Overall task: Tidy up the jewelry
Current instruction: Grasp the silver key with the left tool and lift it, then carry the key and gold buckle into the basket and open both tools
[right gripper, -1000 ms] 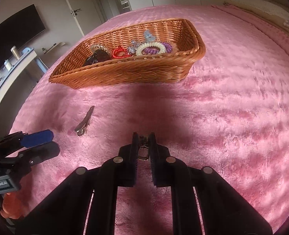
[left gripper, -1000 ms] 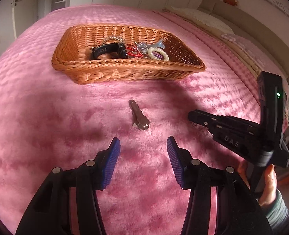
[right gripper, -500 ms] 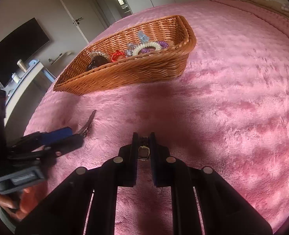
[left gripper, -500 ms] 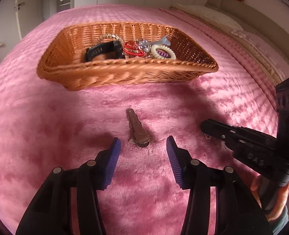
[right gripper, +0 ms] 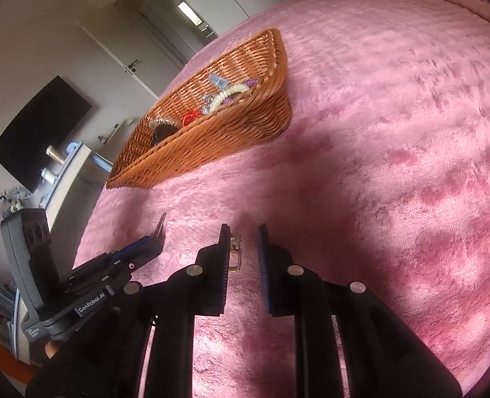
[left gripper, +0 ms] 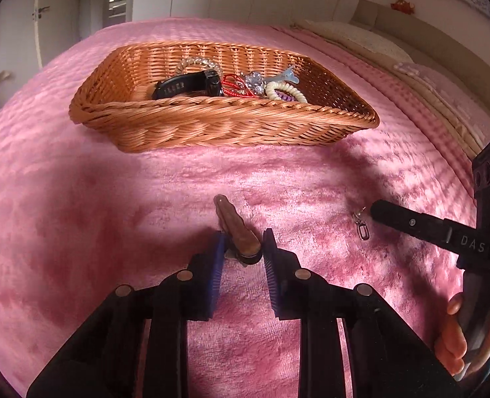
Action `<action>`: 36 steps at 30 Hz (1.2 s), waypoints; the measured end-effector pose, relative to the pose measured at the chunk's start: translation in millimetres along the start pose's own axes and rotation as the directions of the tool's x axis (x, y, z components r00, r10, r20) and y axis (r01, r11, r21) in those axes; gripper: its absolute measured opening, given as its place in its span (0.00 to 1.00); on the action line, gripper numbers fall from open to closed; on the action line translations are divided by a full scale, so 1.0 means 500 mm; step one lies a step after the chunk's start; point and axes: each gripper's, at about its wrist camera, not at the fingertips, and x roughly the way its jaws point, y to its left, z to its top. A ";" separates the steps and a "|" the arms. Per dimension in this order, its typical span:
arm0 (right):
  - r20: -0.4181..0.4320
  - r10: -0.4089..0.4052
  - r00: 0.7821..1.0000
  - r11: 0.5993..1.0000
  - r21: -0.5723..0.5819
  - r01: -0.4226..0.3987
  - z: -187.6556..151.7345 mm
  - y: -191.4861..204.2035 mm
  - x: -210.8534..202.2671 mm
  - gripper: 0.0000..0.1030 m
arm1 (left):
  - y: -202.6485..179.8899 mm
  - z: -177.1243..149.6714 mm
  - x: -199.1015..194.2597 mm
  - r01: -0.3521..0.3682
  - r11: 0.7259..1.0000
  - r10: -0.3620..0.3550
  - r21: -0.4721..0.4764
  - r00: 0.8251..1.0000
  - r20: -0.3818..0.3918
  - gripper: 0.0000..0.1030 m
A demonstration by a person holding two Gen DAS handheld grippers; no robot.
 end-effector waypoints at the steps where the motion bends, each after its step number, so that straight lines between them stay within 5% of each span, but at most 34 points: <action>1: -0.007 -0.027 1.000 0.999 -0.037 0.027 -0.005 0.016 0.001 0.17 | 0.005 -0.005 -0.005 0.010 1.000 -0.010 -0.008 1.000 0.005 0.21; 4: 0.015 -0.113 0.993 0.984 -0.139 0.114 -0.017 0.060 0.001 0.51 | 0.018 -0.018 -0.020 0.039 0.999 -0.038 -0.031 0.999 0.026 0.21; 7: 0.041 -0.193 0.980 0.957 -0.214 0.198 -0.022 0.091 0.007 0.51 | 0.027 -0.027 -0.031 0.063 0.997 -0.060 -0.051 0.997 0.045 0.21; 14: 0.022 -0.293 0.956 0.919 -0.268 0.288 -0.019 0.110 0.054 0.12 | 0.017 -0.034 -0.034 0.057 0.998 -0.055 -0.032 0.997 0.062 0.21; 27: 0.136 -0.241 0.961 0.901 -0.335 0.274 -0.025 0.183 -0.044 0.11 | 0.017 -0.032 -0.130 0.076 0.997 -0.075 0.001 0.984 0.162 0.21; 36: 0.193 -0.152 0.969 0.890 -0.400 0.219 0.082 0.282 -0.137 0.11 | -0.003 0.080 -0.311 0.084 0.991 -0.116 0.108 0.932 0.342 0.21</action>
